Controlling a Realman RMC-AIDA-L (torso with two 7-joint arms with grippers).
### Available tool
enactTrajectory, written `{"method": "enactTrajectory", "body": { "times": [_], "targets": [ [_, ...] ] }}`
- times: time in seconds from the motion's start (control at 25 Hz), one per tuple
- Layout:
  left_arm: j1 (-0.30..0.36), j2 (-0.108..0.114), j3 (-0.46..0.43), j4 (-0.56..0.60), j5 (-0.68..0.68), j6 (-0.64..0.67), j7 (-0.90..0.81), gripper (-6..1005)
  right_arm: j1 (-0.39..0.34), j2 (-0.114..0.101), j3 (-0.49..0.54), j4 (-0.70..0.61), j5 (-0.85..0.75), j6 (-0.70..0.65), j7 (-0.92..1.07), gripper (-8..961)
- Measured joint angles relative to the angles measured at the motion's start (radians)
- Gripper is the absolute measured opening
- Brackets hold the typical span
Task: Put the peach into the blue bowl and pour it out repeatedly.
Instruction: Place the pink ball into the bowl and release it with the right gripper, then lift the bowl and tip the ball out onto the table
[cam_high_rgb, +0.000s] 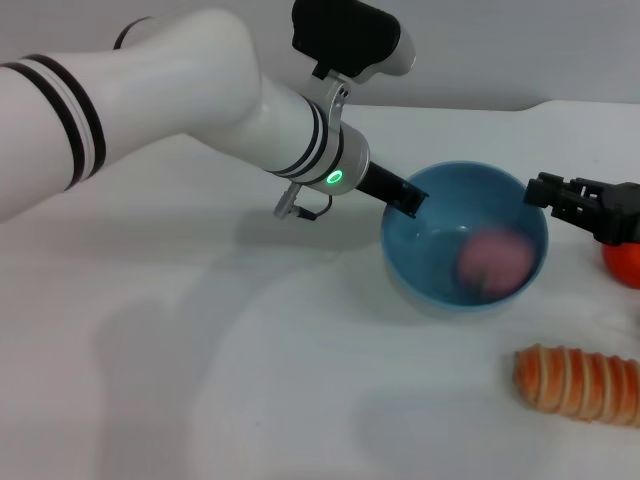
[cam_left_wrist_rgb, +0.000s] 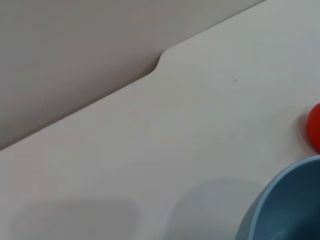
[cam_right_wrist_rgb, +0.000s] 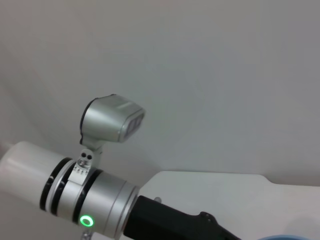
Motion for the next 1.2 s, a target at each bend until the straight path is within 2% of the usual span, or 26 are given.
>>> {"method": "enactTrajectory", "body": {
  "times": [0.36,0.48,0.68,0.88,1.04,1.08,1.12,1.16,1.2],
  "targets": [
    [0.015,0.001,0.003,0.002,0.0,-0.03,0.005,-1,-0.027,-0.002,0.024,-0.003,0.025,0.003,-0.001,479],
    [0.016,0.002,0.032,0.01,0.004,-0.096,0.022,-1,-0.082,-0.002,0.08,-0.015,0.07,-0.002,-0.007,491],
    [0.013,0.003,0.067,0.05,0.007,-0.213,0.185,-2,-0.239,0.001,0.238,0.011,0.185,-0.026,-0.14,511],
    [0.017,0.001,0.094,0.109,0.008,-0.328,0.308,-2,-0.336,-0.002,0.378,0.091,0.178,-0.02,-0.221,512],
    [0.025,0.001,0.187,0.163,0.039,-0.486,0.42,-2,-0.367,0.0,0.433,0.16,0.174,-0.018,-0.275,513],
    [0.032,0.0,0.22,0.175,0.061,-0.525,0.448,-2,-0.369,0.0,0.436,0.172,0.174,-0.017,-0.28,514],
    [0.051,0.0,0.3,0.19,0.125,-0.624,0.518,-2,-0.37,0.0,0.439,0.182,0.174,-0.016,-0.284,514],
    [0.051,0.0,0.3,0.19,0.125,-0.624,0.518,-2,-0.37,0.0,0.44,0.19,0.174,-0.016,-0.287,513],
    [0.065,0.0,0.35,0.196,0.155,-0.686,0.56,-2,-0.369,0.0,0.44,0.192,0.173,-0.015,-0.289,513]
  ]
}}
